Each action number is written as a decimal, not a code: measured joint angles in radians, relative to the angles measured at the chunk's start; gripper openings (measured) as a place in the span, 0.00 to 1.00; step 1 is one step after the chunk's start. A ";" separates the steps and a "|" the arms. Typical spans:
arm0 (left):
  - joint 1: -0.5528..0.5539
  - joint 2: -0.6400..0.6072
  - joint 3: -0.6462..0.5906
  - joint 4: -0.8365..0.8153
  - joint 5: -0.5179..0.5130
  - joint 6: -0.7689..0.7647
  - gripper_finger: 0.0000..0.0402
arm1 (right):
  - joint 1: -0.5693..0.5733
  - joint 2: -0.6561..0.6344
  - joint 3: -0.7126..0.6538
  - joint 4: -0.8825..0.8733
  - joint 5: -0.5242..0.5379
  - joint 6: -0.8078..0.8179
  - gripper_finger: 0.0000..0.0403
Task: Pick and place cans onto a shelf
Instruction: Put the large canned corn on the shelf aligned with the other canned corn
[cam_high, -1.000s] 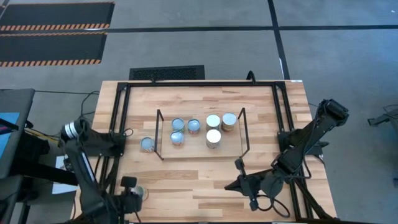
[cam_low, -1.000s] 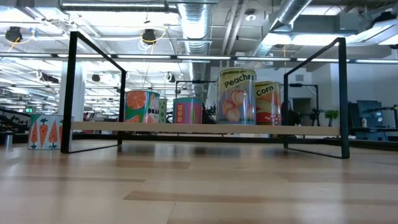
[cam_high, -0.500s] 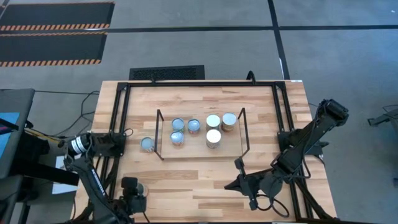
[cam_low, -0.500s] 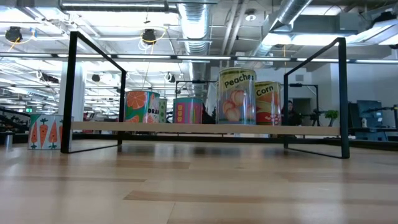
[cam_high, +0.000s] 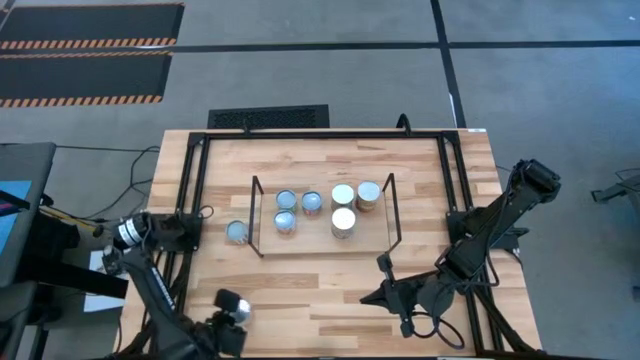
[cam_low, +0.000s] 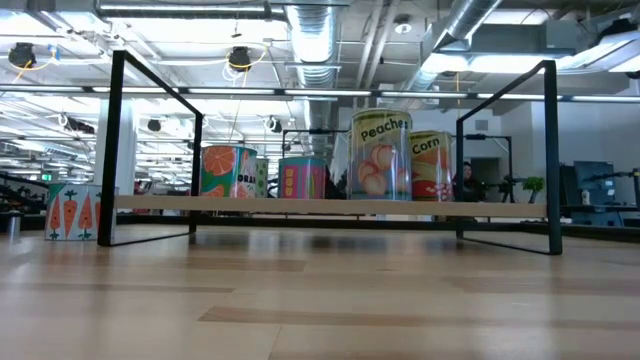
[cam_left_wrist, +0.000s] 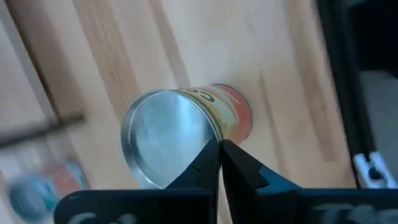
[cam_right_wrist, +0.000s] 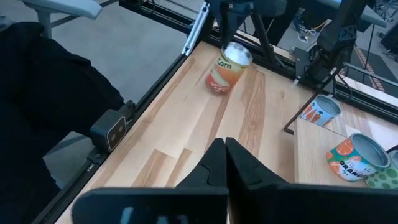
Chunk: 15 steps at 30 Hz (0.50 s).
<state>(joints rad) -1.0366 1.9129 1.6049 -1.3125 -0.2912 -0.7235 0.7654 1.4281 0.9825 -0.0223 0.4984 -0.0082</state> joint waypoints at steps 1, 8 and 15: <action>0.018 0.000 0.018 0.013 -0.018 0.056 0.00 | 0.001 0.000 0.000 -0.002 -0.003 0.003 0.01; 0.217 -0.001 0.068 0.192 -0.074 0.558 0.00 | 0.026 0.000 0.000 -0.023 -0.003 0.015 0.01; 0.458 -0.001 0.068 0.365 0.058 0.935 0.00 | 0.049 0.000 0.000 -0.028 0.000 0.038 0.01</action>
<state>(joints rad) -0.5789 1.9121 1.6726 -0.9474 -0.2337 0.2113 0.8147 1.4281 0.9825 -0.0508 0.4988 0.0297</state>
